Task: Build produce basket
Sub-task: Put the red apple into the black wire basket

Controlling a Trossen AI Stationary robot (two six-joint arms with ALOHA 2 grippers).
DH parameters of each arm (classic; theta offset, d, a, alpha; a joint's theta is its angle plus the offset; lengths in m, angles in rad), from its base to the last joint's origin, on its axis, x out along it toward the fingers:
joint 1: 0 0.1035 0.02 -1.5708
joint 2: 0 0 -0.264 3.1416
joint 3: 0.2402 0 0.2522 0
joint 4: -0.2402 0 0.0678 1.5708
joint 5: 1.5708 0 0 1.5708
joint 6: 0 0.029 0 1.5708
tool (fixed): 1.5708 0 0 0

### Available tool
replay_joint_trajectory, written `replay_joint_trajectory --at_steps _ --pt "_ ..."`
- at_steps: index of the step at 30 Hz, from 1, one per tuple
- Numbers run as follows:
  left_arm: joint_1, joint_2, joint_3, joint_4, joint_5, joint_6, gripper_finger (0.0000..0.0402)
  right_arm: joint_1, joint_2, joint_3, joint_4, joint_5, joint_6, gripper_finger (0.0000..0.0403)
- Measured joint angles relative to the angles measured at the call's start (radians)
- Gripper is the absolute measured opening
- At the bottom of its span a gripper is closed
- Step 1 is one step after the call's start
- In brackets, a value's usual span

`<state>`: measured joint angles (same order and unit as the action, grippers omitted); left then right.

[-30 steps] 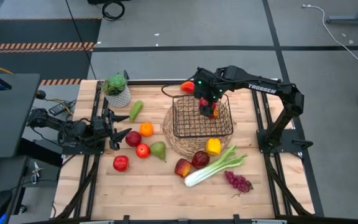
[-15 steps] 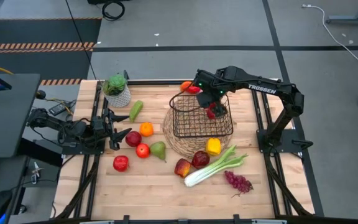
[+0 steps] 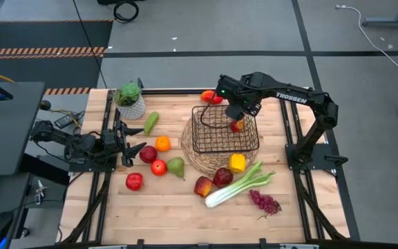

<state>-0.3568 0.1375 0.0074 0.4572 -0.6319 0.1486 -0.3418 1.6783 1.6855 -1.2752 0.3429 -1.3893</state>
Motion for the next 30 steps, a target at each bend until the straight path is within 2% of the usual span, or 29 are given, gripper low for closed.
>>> replay_joint_trajectory --at_steps 3,6,9,15,17,22,24,26,30 --pt "0.0 0.0 0.0 0.0 0.0 0.0 0.0281 0.002 0.0 0.0 0.003 -0.007 -0.013 0.0362" --pt "0.0 0.0 0.0 0.0 0.0 0.0 0.0281 0.002 0.0 0.0 0.007 -0.076 0.058 0.0362" --pt "0.0 0.0 0.0 0.0 0.0 0.0 0.0281 -0.009 0.0 0.0 0.028 -0.23 0.225 0.0363" --pt "0.0 0.0 0.0 0.0 0.0 0.0 0.0281 -0.045 0.0 0.0 0.101 -0.642 0.696 0.0363" --pt "0.0 0.0 0.0 0.0 0.0 0.0 0.0281 -0.056 0.0 0.0 0.135 -0.772 0.806 0.0362" --pt "0.0 0.0 0.0 0.0 0.0 0.0 0.0281 -0.062 0.0 -0.016 0.28 -0.967 1.023 0.0363" --pt "0.0 0.0 0.0 0.0 0.0 0.0 0.0281 -0.06 0.001 -0.03 0.344 -1.016 1.158 0.0363" --pt "0.0 0.0 0.0 0.0 0.0 0.0 0.0281 -0.053 0.001 -0.046 0.438 -1.018 1.368 0.0364" --pt "0.0 0.0 0.0 0.0 0.0 0.0 0.0281 -0.046 0.001 -0.053 0.527 -0.902 1.858 0.0364"
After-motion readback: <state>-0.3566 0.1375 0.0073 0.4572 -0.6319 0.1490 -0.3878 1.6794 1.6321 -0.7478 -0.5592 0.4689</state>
